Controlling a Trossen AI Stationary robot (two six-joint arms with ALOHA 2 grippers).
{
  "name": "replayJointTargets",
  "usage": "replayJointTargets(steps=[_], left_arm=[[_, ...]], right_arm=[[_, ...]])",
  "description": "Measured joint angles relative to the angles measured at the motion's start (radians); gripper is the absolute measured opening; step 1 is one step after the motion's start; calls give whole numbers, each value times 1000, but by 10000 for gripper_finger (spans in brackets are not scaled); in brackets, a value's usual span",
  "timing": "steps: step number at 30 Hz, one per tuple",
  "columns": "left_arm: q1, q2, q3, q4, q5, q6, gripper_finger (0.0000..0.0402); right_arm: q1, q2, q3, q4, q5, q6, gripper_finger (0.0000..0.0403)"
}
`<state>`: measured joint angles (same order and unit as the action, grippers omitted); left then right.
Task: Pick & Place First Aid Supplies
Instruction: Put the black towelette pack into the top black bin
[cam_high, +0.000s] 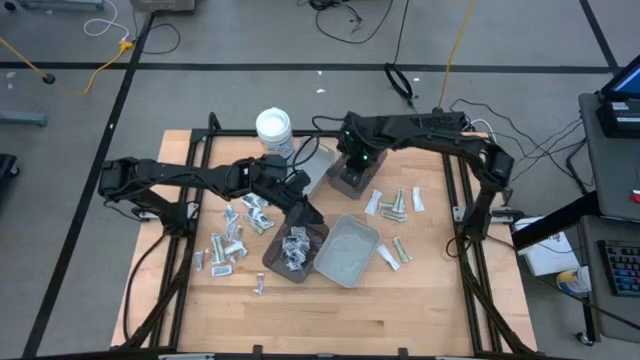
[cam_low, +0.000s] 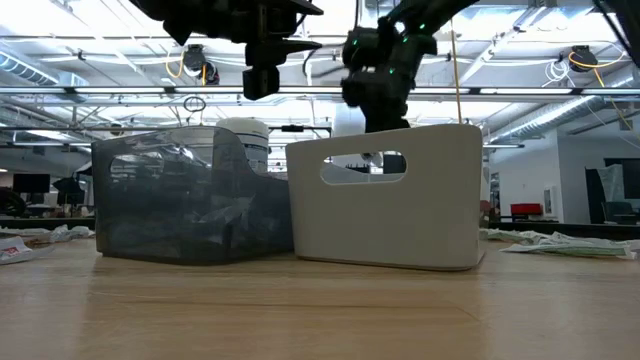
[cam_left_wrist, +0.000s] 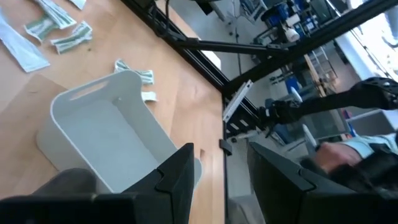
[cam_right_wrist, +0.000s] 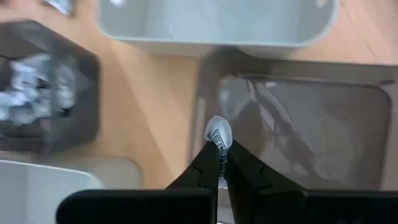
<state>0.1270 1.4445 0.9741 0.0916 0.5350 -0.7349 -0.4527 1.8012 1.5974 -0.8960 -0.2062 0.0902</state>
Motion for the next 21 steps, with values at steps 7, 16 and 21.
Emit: replayJointTargets(steps=[7,16,21], left_arm=[[18,0,0,-9,42,15,154],[18,0,0,-12,41,22,154],[18,0,0,-13,35,19,154]], right_arm=[[-78,78,38,-31,54,-49,3],[-102,143,26,-37,127,-87,41],[-97,142,26,-40,124,-88,105]])
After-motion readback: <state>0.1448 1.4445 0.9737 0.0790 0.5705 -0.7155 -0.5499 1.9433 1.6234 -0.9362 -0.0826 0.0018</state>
